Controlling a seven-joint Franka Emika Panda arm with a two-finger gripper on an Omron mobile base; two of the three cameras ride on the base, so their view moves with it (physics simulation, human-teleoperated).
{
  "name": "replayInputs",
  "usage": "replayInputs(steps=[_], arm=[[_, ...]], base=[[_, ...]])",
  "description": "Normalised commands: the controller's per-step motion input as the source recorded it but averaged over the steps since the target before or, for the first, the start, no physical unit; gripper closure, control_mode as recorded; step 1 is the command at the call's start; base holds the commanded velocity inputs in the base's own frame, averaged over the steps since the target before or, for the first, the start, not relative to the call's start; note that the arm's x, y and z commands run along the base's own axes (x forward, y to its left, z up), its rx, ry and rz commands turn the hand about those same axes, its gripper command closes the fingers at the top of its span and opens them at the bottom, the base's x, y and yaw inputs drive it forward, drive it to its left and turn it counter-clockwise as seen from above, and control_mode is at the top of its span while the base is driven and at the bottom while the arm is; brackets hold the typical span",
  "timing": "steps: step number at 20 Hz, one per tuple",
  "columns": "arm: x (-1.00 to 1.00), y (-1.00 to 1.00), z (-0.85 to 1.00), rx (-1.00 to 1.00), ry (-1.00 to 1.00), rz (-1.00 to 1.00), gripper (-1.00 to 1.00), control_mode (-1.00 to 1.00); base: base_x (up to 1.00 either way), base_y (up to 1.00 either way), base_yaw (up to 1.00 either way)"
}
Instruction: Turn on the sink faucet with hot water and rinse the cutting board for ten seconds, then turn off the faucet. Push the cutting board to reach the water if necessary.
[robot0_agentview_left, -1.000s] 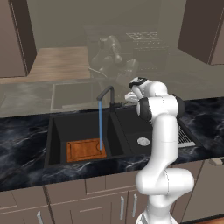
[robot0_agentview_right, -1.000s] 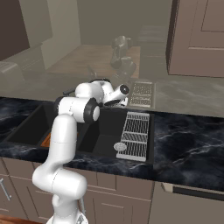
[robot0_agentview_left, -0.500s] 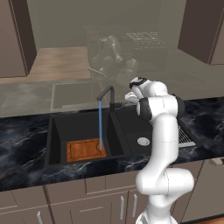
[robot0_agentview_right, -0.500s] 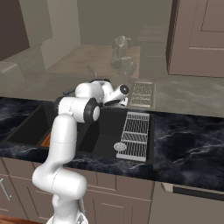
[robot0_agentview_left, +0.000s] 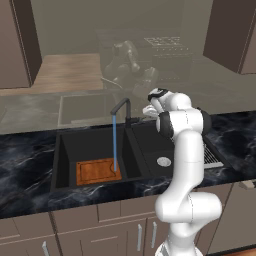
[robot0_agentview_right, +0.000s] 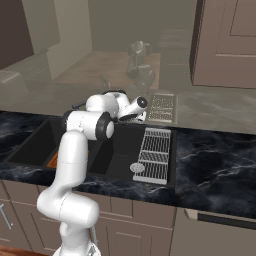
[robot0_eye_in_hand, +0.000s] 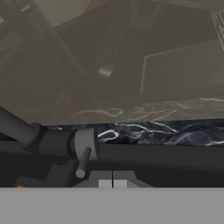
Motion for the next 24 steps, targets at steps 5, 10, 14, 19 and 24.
replayInputs(steps=[5, 10, 14, 19, 24], arm=[[0.00, 0.00, 0.00, 0.00, 0.00, 0.00, 1.00, -1.00], [0.00, 0.00, 0.00, 0.00, 0.00, 0.00, 1.00, -1.00], [0.00, 0.00, 0.00, 0.00, 0.00, 0.00, 1.00, -1.00], [0.00, 0.00, 0.00, 0.00, 0.00, 0.00, 1.00, -1.00], [0.00, 0.00, -0.06, 0.00, 0.00, 0.00, 1.00, -1.00]], base=[[0.00, 0.00, 0.00], [0.00, 0.00, 0.00], [0.00, 0.00, 0.00], [0.00, 0.00, 0.00], [0.00, 0.00, 0.00]])
